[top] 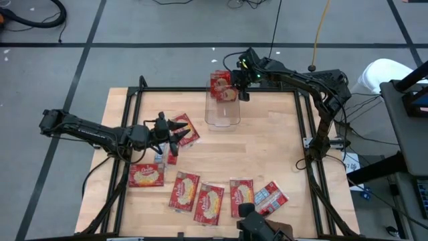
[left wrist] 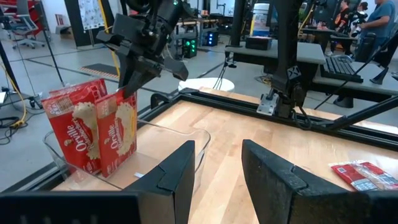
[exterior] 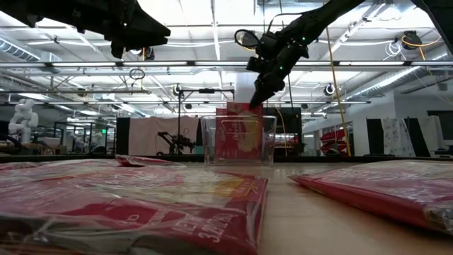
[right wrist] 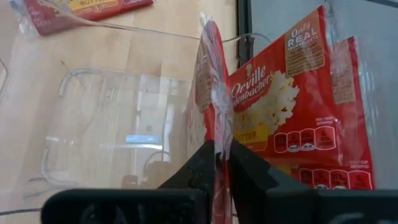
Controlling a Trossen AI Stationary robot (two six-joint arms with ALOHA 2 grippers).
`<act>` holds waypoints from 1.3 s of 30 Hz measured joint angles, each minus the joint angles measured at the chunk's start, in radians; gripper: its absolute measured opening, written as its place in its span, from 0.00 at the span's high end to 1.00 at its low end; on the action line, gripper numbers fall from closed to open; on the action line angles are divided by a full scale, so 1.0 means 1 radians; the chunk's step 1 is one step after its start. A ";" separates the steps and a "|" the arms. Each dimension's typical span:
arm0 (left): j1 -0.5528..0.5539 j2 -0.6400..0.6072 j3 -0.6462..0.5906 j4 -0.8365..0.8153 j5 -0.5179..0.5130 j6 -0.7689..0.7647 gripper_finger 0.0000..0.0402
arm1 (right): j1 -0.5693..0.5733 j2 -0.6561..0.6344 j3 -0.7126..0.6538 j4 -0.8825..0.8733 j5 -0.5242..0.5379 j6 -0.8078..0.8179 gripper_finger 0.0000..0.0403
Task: Sort popcorn bags into baskets
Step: Put the red popcorn pack into the transparent bin
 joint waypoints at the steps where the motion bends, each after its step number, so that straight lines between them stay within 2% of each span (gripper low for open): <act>1: 0.000 0.000 0.000 0.000 0.000 0.000 0.66 | 0.000 0.001 0.000 0.008 0.004 0.000 0.89; 6: 0.000 0.000 0.000 -0.003 0.000 0.000 0.66 | 0.001 0.005 0.000 0.038 0.076 0.001 0.86; 10: 0.000 0.000 0.000 -0.009 0.000 0.000 0.66 | 0.002 0.005 0.000 0.081 0.086 0.011 0.82; 15: 0.000 0.000 0.000 -0.012 0.000 0.000 0.66 | 0.003 0.005 0.000 0.164 0.182 0.057 0.78; 25: 0.000 0.000 0.000 -0.030 0.000 -0.003 0.66 | 0.033 -0.020 -0.001 0.230 0.189 0.146 0.71; 32: 0.000 0.000 0.000 -0.126 -0.007 -0.044 0.66 | 0.130 -0.129 -0.001 0.158 0.181 0.275 0.71; 36: 0.000 0.000 0.000 -0.220 -0.011 -0.083 0.66 | 0.227 -0.181 -0.002 0.070 0.180 0.342 0.71; 39: -0.012 0.008 0.001 -0.318 -0.010 -0.088 0.65 | 0.315 -0.226 -0.056 0.076 0.180 0.387 0.71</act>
